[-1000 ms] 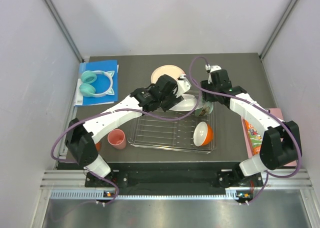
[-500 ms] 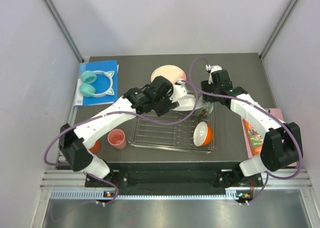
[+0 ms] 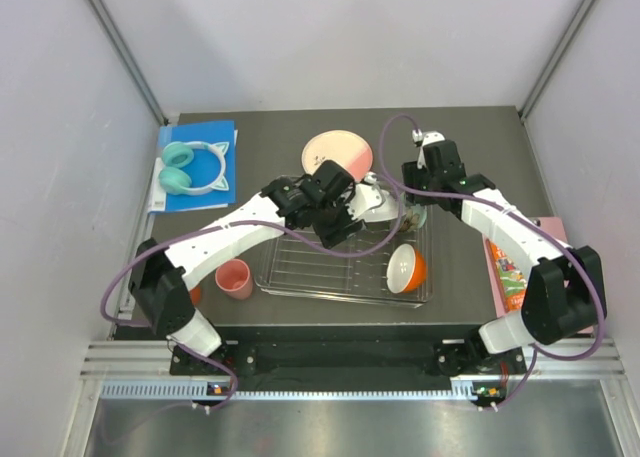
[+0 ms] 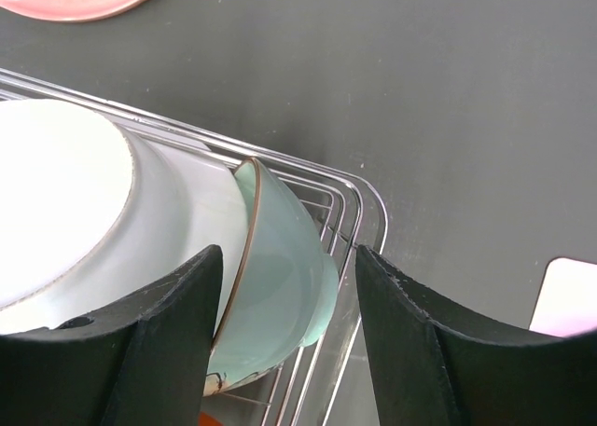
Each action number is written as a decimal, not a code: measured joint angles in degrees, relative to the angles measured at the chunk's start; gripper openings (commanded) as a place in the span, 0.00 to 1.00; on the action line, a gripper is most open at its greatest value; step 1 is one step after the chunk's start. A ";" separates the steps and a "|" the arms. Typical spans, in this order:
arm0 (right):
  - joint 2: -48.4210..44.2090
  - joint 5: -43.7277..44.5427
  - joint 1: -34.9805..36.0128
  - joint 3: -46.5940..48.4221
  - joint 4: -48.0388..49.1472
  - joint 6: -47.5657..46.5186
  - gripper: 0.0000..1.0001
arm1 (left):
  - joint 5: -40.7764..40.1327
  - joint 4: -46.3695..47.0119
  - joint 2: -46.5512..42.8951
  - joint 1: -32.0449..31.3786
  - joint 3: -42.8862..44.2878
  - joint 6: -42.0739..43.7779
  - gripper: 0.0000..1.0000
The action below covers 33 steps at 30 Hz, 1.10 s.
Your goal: Load the mixed dishes into the dish rack
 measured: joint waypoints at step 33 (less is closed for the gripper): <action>-12.72 -1.38 -0.33 -12.22 8.61 4.20 0.53 | -3.96 10.71 12.44 5.53 6.99 -6.01 0.69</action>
